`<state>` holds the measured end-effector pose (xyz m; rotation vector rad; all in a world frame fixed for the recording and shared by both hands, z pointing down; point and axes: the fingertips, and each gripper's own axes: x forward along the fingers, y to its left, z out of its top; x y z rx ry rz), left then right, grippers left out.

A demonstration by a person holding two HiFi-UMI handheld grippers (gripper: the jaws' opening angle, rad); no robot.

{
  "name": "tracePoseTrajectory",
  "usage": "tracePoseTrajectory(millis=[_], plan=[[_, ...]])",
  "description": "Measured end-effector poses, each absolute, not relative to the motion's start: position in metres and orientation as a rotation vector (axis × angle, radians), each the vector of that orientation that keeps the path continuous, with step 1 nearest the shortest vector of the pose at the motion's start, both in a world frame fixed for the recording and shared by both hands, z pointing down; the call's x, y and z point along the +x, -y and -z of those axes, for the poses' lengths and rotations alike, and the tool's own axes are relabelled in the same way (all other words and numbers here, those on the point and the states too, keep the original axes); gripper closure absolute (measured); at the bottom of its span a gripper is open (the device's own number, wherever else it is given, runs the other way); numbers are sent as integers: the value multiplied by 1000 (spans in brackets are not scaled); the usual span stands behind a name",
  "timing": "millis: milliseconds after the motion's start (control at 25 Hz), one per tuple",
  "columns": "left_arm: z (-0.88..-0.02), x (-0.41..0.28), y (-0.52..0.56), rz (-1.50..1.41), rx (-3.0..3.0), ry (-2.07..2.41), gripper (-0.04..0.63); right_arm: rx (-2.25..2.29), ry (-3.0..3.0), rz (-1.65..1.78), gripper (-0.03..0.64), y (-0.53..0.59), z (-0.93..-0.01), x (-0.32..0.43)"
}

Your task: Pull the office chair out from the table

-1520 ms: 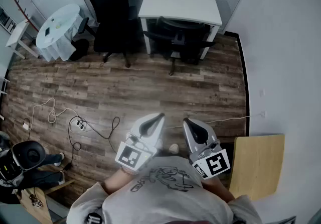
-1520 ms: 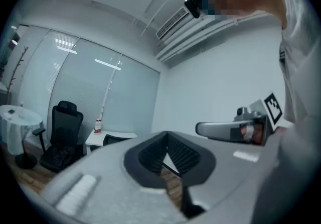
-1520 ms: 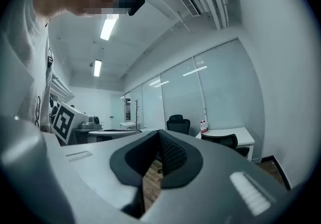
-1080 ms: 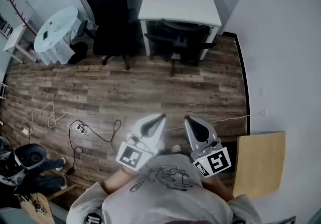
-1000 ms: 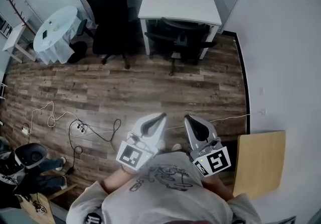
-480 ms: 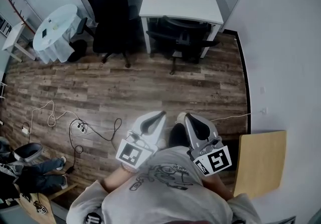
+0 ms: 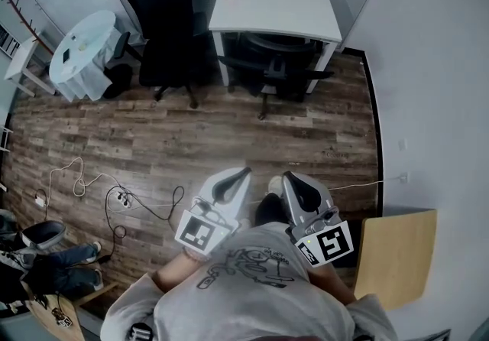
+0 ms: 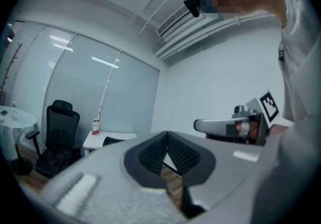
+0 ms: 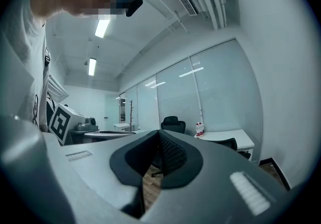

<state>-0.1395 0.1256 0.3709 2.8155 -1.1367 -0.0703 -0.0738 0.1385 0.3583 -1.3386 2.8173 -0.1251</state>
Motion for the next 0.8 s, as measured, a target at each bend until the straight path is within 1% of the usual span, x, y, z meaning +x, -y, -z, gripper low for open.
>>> tracePoseTrajectory(millis=[800], plan=[[-362, -7, 78, 6, 2810, 1191, 593, -1266, -2885, 141, 611, 65, -359, 53]])
